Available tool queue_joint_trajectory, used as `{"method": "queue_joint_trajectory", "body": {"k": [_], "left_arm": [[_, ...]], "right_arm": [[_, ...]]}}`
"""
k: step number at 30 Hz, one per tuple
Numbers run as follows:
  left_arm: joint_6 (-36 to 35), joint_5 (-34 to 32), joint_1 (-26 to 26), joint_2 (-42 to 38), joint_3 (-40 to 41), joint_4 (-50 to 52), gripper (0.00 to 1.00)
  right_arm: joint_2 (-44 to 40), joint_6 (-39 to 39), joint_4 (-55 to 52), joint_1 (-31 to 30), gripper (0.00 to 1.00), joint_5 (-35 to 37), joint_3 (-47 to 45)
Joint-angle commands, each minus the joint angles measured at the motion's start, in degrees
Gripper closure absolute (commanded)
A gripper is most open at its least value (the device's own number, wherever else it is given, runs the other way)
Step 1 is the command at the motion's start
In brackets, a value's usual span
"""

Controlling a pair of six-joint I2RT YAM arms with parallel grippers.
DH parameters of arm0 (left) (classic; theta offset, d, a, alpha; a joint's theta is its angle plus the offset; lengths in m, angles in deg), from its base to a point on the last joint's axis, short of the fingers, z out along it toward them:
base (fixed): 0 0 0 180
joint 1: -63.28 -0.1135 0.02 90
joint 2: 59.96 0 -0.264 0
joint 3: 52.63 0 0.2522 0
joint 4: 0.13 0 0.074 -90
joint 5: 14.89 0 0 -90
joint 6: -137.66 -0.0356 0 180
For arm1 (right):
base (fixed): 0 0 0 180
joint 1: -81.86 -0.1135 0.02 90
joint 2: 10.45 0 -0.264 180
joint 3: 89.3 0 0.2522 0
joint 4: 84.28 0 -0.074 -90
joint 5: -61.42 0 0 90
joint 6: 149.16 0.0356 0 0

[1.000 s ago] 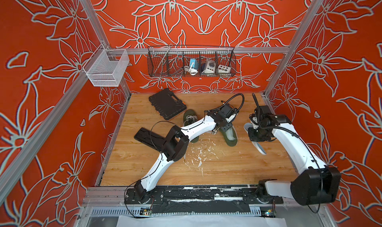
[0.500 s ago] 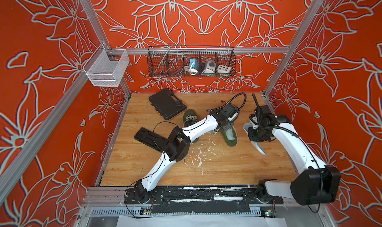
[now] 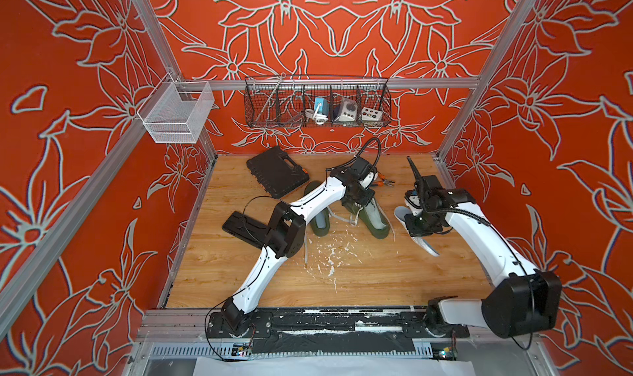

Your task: Insert the insole into the shoe

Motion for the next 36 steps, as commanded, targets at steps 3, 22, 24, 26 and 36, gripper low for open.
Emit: {"method": "queue_joint_trajectory", "body": {"k": [3,22,24,26,36], "left_arm": [[8.0,13.9,-1.7,-6.2,6.6,-3.4,1.00],[13.5,22.2,-2.9,-14.6,24.0,-15.9,1.00],[14.2,23.2,-3.2,-14.7,24.6,-16.7,1.00],[15.2,24.8,-3.5,-14.8,25.5,-17.9,1.00],[16.8,28.5,-4.3,-15.4,28.8,-21.3,1.00]], "right_arm": [[1.5,-3.8,-2.6,-4.2,0.96,1.4,2.7],[9.5,-7.1,-4.9,-14.6,0.98,1.6,5.5],[9.9,-7.1,-5.2,-15.3,0.98,1.9,5.7],[10.4,-7.3,-5.8,-16.0,0.98,2.8,6.1],[12.5,-8.0,-5.1,-16.9,1.00,8.9,6.7]]}}
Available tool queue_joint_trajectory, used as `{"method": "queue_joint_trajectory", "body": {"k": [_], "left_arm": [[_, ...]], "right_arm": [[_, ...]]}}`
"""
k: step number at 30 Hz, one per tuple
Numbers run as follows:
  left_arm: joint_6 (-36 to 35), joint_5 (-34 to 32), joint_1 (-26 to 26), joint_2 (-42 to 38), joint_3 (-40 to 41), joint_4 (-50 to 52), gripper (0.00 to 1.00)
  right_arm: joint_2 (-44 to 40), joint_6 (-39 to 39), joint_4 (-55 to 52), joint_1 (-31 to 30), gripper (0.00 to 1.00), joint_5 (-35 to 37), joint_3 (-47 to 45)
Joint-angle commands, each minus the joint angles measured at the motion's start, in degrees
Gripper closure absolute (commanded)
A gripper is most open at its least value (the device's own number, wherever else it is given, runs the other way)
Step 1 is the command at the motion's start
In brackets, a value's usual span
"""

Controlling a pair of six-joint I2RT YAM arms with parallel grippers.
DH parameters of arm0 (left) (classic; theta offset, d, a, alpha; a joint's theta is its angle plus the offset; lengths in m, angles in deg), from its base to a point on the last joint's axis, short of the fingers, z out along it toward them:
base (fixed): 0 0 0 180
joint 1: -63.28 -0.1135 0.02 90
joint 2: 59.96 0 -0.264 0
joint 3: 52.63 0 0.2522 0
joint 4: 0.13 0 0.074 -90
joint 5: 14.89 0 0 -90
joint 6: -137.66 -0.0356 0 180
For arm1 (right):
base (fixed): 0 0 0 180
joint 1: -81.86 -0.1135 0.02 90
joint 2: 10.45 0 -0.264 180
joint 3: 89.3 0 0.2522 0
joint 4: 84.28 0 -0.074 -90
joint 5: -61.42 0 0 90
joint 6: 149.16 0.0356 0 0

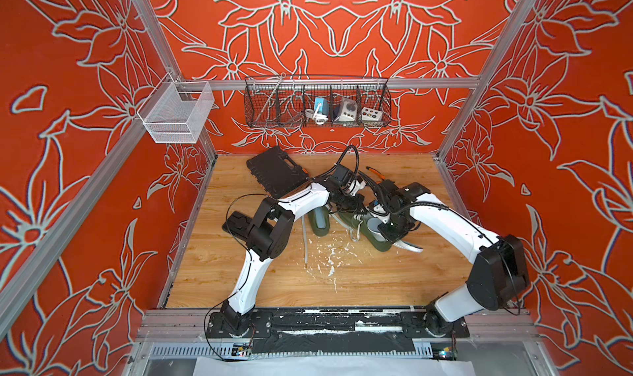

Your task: Insert the insole into the shoe

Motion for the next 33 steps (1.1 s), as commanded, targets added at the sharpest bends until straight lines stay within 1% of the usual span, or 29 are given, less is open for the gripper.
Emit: {"method": "queue_joint_trajectory", "body": {"k": [1,8,11,15,20,25,31,33], "left_arm": [[0.7,4.2,-0.6,-3.8,1.3,-3.4,1.00],[1.9,7.6,-1.8,-4.1,3.9,-6.4,1.00],[2.2,8.3,-2.0,-3.8,3.8,-6.6,1.00],[3.2,9.6,-2.1,-3.4,4.1,-8.1,1.00],[3.7,9.8,-2.1,-3.5,4.8,-8.9,1.00],[5.6,10.9,-2.1,-4.0,7.5,-11.9,1.00],[6.3,11.1,-2.0,-4.6,9.2,-13.2,1.00],[6.3,11.1,-2.1,-4.6,9.4,-13.3,1.00]], "right_arm": [[0.8,-1.4,-0.9,-0.2,1.00,3.0,1.2],[1.0,-1.7,-0.1,-0.4,1.00,6.1,0.6],[1.1,-2.8,-0.1,-1.6,1.00,7.7,0.5],[1.8,-4.7,0.8,-4.7,1.00,9.4,0.2],[3.7,-4.1,1.1,-5.9,1.00,11.8,1.2],[4.6,-4.0,3.0,-5.8,1.00,9.4,2.6],[7.7,0.4,1.0,-5.2,1.00,9.0,4.7],[7.8,0.5,1.6,-5.2,1.00,8.0,4.1]]}}
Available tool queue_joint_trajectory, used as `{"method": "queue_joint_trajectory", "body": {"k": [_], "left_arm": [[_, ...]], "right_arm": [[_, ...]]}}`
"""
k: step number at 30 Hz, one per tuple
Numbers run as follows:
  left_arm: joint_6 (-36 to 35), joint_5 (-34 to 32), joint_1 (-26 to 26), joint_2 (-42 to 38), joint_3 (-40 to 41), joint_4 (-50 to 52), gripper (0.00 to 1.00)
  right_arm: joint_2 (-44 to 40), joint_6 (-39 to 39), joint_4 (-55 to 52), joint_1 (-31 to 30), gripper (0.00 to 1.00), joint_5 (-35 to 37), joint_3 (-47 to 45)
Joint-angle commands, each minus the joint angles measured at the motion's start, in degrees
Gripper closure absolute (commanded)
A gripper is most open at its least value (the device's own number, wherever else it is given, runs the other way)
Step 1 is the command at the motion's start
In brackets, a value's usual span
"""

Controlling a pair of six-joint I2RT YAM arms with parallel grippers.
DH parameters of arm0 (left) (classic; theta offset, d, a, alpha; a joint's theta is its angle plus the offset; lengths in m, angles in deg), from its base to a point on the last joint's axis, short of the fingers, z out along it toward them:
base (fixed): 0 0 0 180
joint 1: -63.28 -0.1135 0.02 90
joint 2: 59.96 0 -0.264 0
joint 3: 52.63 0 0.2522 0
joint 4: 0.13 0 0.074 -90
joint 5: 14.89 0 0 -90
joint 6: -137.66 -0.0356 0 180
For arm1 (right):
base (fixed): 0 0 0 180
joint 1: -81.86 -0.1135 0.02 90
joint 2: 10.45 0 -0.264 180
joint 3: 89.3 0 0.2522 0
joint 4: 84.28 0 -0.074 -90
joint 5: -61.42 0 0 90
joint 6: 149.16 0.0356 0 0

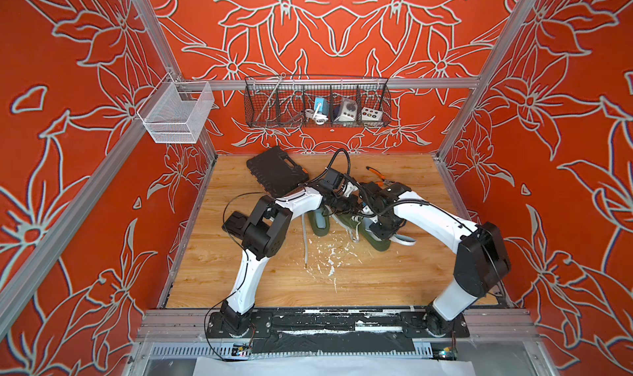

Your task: Insert the insole into the shoe

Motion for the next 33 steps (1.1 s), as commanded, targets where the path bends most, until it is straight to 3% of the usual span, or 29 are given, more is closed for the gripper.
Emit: {"method": "queue_joint_trajectory", "body": {"k": [1,14,33], "left_arm": [[0.7,2.9,0.3,-3.2,0.5,-1.2,1.00],[2.4,3.5,0.3,-4.2,3.1,-3.9,1.00],[3.1,3.7,0.3,-6.0,6.5,-5.7,1.00]], "right_arm": [[0.8,2.0,0.3,0.2,1.00,-1.3,0.5],[0.5,5.5,7.8,1.3,1.00,-7.3,-2.9],[-8.3,5.8,23.4,2.0,1.00,-10.3,-14.9]]}}
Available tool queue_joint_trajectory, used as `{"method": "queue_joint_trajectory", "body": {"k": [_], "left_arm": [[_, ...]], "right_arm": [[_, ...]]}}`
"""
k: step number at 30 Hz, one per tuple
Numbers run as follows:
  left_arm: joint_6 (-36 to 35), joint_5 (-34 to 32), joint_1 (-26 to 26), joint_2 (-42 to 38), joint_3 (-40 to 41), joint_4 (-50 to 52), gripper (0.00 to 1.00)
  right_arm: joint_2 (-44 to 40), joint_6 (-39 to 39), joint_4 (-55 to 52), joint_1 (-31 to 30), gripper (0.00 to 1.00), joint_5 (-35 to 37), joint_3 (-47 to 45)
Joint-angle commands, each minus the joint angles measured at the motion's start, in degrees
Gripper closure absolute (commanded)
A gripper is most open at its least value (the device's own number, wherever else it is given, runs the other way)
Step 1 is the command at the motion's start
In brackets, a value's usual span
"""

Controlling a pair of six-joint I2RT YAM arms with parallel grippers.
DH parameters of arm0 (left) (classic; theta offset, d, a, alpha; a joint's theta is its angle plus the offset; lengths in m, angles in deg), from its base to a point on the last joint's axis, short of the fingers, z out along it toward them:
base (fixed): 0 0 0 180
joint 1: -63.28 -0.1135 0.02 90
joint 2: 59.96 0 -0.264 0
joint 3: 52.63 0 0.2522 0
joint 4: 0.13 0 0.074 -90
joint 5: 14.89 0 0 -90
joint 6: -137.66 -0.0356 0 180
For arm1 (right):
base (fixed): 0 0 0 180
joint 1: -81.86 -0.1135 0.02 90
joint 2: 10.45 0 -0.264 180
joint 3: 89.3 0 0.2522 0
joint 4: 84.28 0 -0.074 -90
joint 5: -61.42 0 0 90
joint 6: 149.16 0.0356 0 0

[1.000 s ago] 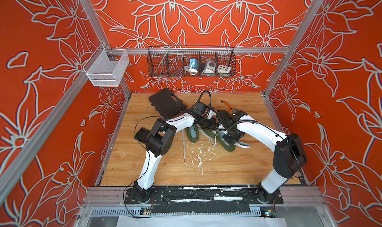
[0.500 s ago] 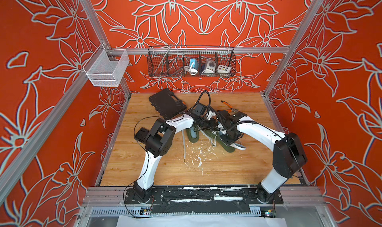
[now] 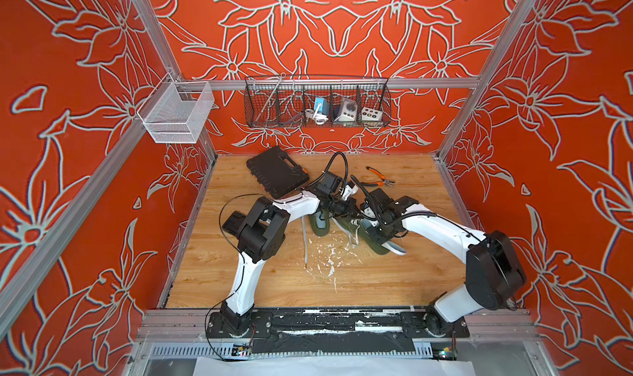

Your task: Insert the insole into the shoe

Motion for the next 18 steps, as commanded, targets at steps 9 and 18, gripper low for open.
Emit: {"method": "queue_joint_trajectory", "body": {"k": [9,18], "left_arm": [[0.6,2.1,0.4,-3.4,1.4,-1.4,1.00],[-0.7,2.4,0.4,-3.1,0.7,-0.3,1.00]], "right_arm": [[2.8,-0.8,6.0,0.8,1.00,-1.1,2.4],[-4.9,-2.0,11.3,0.8,0.99,-4.2,-5.5]]}}
